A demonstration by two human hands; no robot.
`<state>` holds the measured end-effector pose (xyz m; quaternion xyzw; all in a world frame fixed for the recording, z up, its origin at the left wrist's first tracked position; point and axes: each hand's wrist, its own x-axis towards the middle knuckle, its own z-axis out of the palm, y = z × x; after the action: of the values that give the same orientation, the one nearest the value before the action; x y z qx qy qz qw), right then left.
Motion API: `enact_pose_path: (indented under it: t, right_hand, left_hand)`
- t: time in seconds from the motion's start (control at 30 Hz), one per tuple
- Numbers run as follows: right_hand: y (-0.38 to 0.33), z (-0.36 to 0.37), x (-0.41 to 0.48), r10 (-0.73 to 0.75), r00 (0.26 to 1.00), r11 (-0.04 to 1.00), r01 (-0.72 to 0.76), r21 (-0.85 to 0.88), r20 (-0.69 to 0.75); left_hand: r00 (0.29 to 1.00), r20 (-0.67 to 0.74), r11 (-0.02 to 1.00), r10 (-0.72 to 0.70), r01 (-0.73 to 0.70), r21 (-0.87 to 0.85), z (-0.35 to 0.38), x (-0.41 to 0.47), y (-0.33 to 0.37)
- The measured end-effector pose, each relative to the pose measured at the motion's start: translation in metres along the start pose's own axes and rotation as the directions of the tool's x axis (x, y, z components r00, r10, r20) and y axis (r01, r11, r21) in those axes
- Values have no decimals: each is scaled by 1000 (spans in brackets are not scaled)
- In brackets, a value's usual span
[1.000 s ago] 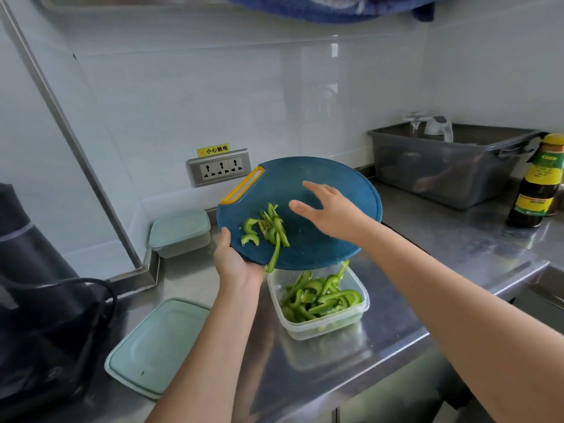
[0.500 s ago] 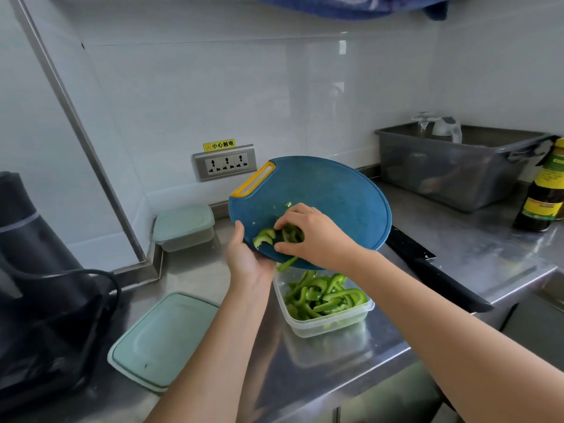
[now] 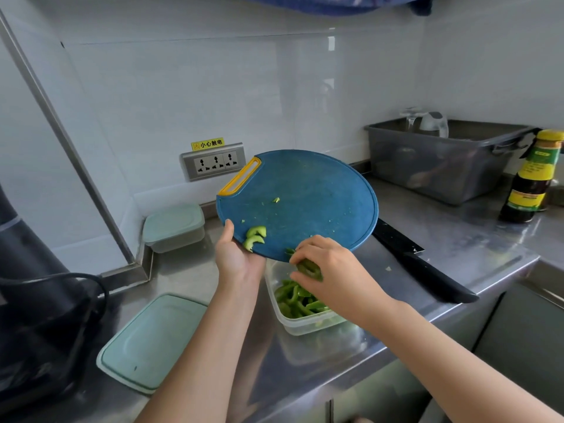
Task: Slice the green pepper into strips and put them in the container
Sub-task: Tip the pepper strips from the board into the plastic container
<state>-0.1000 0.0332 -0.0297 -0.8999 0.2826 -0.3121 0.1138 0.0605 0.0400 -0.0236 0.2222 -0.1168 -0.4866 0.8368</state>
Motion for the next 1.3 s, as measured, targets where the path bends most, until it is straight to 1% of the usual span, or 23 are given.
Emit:
enact_pose_path:
  t: [0.13,0.23,0.3,0.33,0.4,0.47,0.53,0.6,0.67,0.73,0.8,0.83,0.9,0.97,1.07,1.13,1.2,1.3]
  right_hand:
    - [-4,-3,-18,-14,999,1000,13,22,34]
    - [-8,-11,-22,-15,999,997,11,79,43]
    - [-7,-20,-16,-19,999,997,22,76,-34]
    - [-3,-23,-11,3,997,999,1,54,-74]
    - [8,-28,-3,94,991,995,-96,-21,-91]
    - [19,-25,-2,155,987,983,-158,-89,-41]
    - [22,-18,-9,130,991,987,-126,-102,31]
    - [18,-12,-22,83,995,996,-80,-49,55]
    - [12,-10,-36,66,998,998,-66,23,13]
    - [10,-13,-46,91,989,995,-85,58,-114]
    - [14,-19,-48,200,958,979,-190,66,-207]
    - [17,-22,-47,256,943,967,-251,52,-210]
    - [22,-24,-45,319,936,947,-321,7,-151]
    - [21,-22,-45,324,940,945,-328,-17,-103]
    - [16,-18,-45,271,959,960,-275,-55,-78]
    - [17,-15,-39,218,976,967,-219,-130,-26]
    - [19,-12,-29,239,966,958,-218,-186,97]
    - [21,-9,-17,278,922,940,-205,-273,267]
  left_hand:
    - [999,-33,1000,23,-23,-8,1,-1,3]
    - [999,-26,1000,23,-23,-18,2,-1,4]
    - [1000,-10,1000,27,-27,-12,3,-1,4]
    - [999,-4,999,32,-32,-9,3,-1,4]
    - [999,8,999,41,-41,-10,2,-1,5]
    - [999,15,999,41,-41,-24,2,-1,5]
    - [999,11,999,47,-46,-28,2,0,7]
    - [998,4,998,60,-60,-21,2,1,9]
    - [998,-11,998,63,-64,-20,1,1,10]
    - [998,-29,997,62,-63,-35,-1,3,10]
    - [997,-33,996,66,-68,-58,-3,6,10]
    - [997,-29,995,70,-72,-67,-5,7,9]
    - [997,-23,994,69,-70,-81,-6,9,9]
    - [997,-27,994,67,-69,-83,-6,7,9]
    - [997,-36,993,68,-71,-89,-6,3,8]
    - [996,-53,993,68,-72,-90,-6,2,8]
    - [995,-75,994,60,-66,-90,-4,1,8]
    - [993,-101,992,60,-71,-107,-3,0,10]
